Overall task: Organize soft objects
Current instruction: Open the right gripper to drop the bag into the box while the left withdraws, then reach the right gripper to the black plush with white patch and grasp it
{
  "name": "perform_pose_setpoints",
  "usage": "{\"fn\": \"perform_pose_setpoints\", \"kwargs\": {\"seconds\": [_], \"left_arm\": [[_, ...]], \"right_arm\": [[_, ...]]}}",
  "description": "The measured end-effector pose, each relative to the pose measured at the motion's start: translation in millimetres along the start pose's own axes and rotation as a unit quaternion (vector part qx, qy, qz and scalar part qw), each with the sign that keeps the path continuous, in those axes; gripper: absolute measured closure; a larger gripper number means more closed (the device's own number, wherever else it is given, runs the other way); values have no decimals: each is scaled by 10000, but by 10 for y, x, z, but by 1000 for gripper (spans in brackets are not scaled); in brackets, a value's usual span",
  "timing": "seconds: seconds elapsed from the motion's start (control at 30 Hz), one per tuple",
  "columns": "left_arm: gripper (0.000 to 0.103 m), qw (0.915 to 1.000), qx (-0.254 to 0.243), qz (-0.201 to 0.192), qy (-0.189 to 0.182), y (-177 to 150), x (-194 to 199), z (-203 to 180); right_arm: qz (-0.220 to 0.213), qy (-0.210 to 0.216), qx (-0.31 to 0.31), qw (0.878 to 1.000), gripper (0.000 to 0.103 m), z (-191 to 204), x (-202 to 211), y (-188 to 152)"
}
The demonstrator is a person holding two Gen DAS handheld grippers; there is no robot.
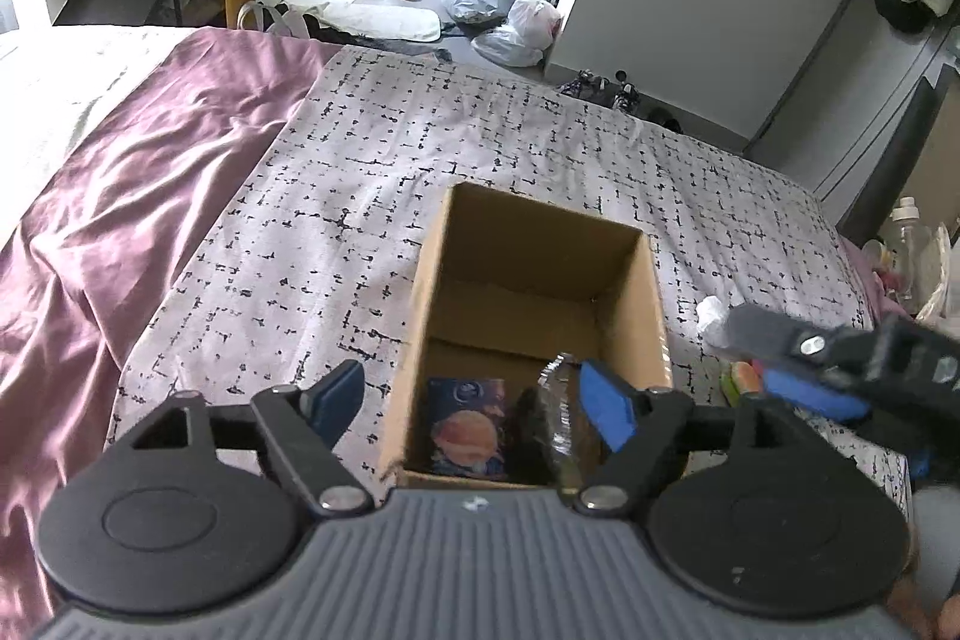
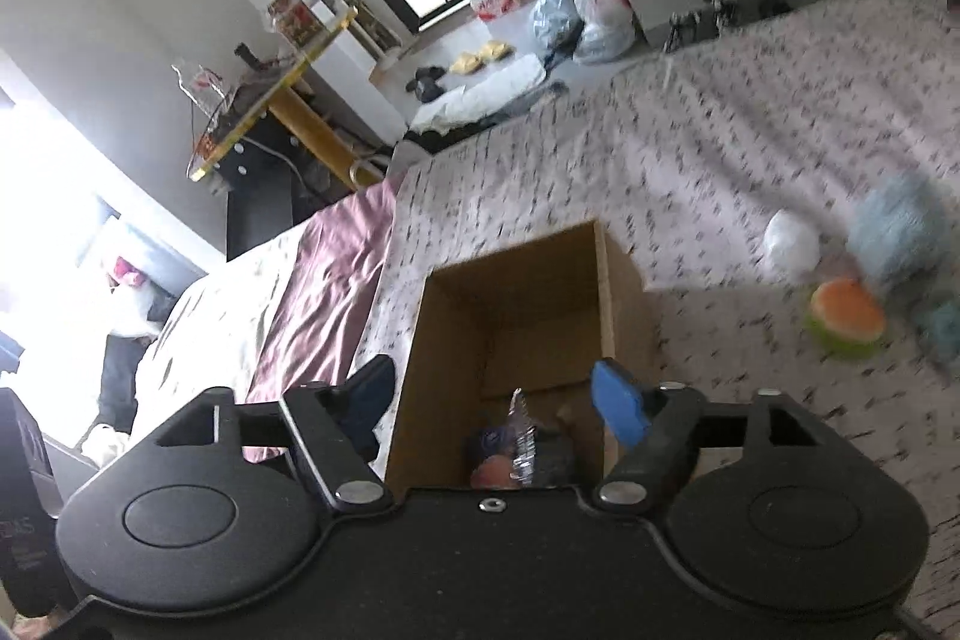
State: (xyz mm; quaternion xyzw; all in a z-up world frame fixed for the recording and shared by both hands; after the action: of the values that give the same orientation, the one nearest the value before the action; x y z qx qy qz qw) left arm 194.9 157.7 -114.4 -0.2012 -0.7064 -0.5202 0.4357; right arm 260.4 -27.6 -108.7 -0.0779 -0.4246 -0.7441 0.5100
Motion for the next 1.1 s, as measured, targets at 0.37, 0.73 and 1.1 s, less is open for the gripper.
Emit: {"fn": "perform_pose_setpoints", "kwargs": {"seconds": [0.37,0.73,1.1], "left_arm": [[0,9996,-158,-243,-15,-37,220,-255],[0,9974,-250,-553,-401,-119,465,-523],[0,9959,-366,-433,-703,-261,553,-891]], "right_arm": [[28,-262,476,9985,6,-191,395,69],[-301,-450,759,9956,0,-422,768,103],[-364,-791,1068,9905,0,-693,1136,112]]}}
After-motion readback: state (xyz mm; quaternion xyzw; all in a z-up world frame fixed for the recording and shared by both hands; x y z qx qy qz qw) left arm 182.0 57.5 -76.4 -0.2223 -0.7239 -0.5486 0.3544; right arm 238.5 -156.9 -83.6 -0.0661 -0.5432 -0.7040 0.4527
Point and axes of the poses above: each gripper's, at about its wrist camera, not at the fingertips, and x roughly against the way its jaws point, z to its left, y to its top, the point moved 3 cm from there along -x, roughly the way its jaws point, and after that the axes turned 8 degrees about y, right-handed, at the moved point
